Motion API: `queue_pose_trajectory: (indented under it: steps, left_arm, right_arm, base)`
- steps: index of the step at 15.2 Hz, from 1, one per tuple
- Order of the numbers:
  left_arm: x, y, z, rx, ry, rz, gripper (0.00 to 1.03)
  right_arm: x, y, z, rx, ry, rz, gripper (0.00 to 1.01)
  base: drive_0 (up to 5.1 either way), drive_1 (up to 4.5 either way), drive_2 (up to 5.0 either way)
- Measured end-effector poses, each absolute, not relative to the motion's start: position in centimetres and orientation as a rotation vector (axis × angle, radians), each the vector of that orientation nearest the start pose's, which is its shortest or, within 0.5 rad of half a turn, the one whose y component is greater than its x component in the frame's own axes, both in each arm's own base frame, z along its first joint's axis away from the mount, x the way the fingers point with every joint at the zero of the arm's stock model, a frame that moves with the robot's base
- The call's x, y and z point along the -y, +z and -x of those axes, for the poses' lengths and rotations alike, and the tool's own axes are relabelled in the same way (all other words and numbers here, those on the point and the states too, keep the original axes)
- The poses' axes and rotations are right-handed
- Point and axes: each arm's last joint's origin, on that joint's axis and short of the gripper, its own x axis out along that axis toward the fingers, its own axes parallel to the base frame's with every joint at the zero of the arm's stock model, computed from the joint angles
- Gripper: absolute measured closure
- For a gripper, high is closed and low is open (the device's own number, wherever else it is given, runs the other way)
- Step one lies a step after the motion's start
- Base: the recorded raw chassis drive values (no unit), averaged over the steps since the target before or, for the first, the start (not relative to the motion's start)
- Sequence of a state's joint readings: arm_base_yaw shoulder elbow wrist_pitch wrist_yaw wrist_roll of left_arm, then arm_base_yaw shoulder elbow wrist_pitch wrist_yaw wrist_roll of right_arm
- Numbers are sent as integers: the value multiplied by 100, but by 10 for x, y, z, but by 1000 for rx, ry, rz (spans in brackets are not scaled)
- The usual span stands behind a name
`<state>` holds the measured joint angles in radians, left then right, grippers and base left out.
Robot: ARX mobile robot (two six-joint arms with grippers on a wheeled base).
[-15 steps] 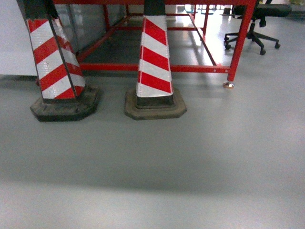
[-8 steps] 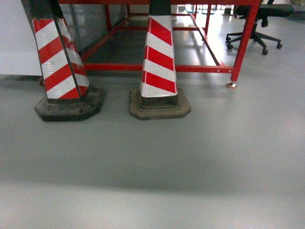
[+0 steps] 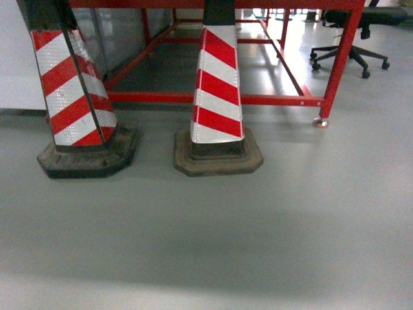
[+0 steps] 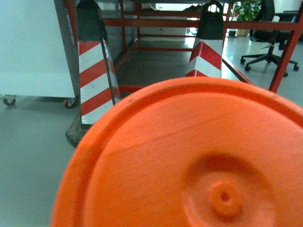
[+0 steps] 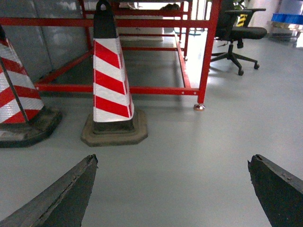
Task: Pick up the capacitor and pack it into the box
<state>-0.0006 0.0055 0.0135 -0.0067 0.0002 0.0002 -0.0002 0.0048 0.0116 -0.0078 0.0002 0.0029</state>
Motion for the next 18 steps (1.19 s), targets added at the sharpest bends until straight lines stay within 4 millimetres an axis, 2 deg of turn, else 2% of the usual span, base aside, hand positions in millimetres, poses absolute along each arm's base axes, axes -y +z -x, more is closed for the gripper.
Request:
queue_pose_trajectory:
  steps: [18]
  left_arm:
    - [0, 167, -97, 4, -1, 0, 59]
  right_arm:
    - [0, 167, -97, 1, 0, -2, 3]
  base:
    - [8, 413, -398]
